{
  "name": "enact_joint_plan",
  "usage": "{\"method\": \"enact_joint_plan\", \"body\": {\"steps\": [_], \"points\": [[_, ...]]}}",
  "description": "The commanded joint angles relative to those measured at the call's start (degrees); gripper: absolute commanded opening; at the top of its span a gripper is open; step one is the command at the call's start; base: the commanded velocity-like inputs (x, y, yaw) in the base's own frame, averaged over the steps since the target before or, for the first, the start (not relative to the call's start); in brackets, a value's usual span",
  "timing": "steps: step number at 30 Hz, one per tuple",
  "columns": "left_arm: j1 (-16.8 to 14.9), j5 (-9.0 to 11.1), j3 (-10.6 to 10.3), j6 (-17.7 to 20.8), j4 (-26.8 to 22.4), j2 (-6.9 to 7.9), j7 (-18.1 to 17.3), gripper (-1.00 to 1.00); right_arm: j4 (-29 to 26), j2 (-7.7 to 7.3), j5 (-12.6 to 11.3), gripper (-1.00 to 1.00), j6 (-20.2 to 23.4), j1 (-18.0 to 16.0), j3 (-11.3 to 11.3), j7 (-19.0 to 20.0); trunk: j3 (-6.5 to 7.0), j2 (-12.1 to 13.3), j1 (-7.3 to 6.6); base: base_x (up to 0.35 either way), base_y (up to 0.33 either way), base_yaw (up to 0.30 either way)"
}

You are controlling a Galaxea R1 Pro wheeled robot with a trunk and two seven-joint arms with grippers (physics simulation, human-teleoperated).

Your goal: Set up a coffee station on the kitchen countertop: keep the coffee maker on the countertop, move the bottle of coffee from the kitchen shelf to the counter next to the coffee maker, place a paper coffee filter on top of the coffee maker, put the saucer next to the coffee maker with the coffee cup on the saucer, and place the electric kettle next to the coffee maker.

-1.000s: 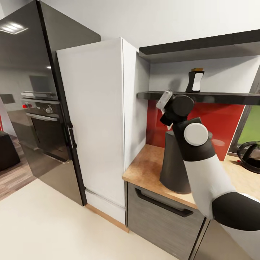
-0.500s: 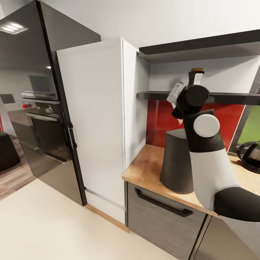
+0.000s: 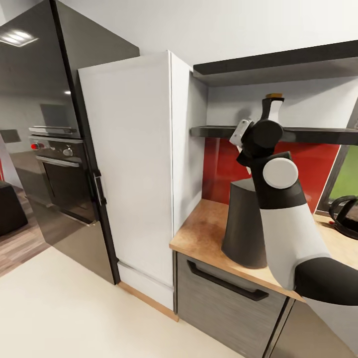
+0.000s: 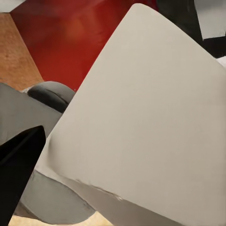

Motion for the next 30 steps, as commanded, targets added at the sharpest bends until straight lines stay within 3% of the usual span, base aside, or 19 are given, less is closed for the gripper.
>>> {"method": "enact_joint_plan", "body": {"steps": [1, 13, 30], "points": [[0.0, 0.2, 0.0, -0.1, -0.1, 0.03, 0.0, 1.0, 0.0, 0.01, 0.4, -1.0, 0.6, 0.0, 0.1, 0.5, -0.01, 0.0, 0.04, 0.206, 0.195, 0.0], [0.0, 0.2, 0.0, -0.1, -0.1, 0.09, 0.0, 1.0, 1.9, 0.04, 0.4, -1.0, 0.6, 0.0, 0.1, 0.5, 0.0, 0.0, 0.04, 0.14, 0.167, -0.002], [0.0, 0.3, 0.1, 0.0, -0.1, 0.17, 0.0, 1.0, 2.1, 0.05, 0.3, -1.0, 0.6, 0.0, 0.2, 0.5, 0.64, 0.0, 0.04, 0.001, 0.003, -0.161]]}}
